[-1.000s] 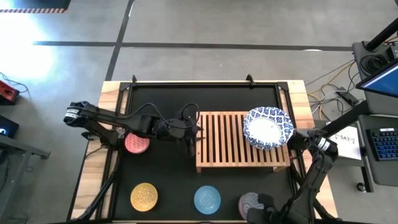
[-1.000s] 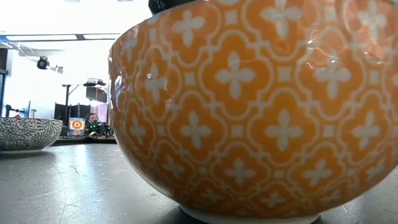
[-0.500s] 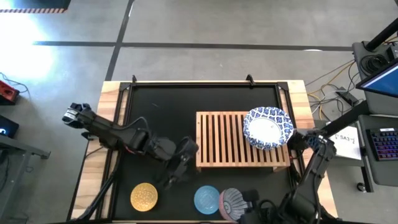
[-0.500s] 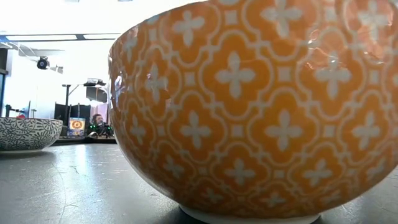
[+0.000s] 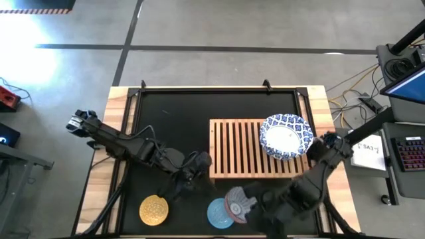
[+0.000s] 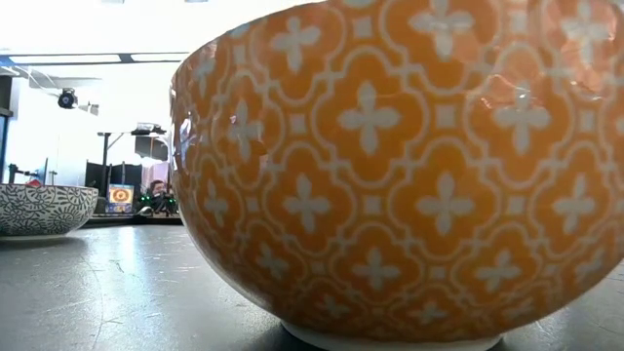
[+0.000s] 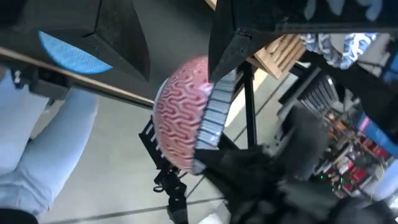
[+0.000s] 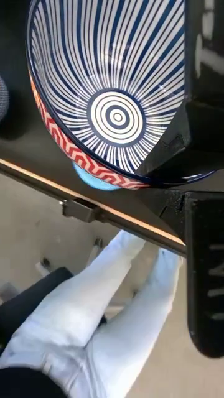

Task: Place and stack bowls onto a shelf
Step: Put the small red and blue bowl on the shelf

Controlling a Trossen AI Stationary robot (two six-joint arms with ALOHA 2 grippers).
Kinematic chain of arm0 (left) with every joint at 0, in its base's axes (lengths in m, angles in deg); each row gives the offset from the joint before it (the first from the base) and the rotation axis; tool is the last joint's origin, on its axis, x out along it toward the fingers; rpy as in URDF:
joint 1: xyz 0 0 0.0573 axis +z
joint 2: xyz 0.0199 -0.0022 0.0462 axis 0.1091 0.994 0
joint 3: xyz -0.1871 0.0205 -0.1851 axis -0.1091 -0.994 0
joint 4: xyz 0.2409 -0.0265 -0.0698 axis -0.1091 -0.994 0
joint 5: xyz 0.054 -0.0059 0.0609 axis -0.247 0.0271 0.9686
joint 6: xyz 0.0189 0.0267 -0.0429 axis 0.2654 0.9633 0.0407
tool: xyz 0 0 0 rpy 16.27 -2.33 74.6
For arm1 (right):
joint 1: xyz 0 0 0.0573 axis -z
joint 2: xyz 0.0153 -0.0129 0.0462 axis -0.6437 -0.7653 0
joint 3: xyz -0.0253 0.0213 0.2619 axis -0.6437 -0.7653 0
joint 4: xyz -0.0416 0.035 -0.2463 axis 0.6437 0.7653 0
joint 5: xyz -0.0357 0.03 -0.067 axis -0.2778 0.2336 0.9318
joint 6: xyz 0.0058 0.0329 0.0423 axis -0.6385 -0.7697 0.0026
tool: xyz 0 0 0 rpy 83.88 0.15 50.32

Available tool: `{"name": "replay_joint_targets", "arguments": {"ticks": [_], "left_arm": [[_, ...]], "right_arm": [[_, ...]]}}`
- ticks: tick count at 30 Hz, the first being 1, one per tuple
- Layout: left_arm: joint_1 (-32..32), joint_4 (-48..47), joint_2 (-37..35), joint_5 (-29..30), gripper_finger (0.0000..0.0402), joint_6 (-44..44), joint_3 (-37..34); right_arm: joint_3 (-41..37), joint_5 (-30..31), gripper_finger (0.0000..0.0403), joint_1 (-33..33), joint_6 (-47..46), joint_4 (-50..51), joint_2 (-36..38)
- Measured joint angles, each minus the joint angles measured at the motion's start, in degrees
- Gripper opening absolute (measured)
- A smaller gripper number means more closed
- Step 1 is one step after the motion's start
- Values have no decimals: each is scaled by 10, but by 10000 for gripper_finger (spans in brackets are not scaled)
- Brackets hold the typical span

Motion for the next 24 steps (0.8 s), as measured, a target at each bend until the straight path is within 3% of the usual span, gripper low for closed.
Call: {"name": "replay_joint_targets", "arguments": {"ticks": [8,14,17,24], "left_arm": [[4,36,0,0,144,44,0],[15,87,2,-6,144,48,0],[23,115,6,-38,144,44,0],[46,125,24,-47,144,40,0]], "right_arm": [[0,-131,11,71,66,7,32],[0,-144,12,108,115,26,39],[0,-171,12,116,138,36,40],[2,-200,12,134,199,66,43]]}}
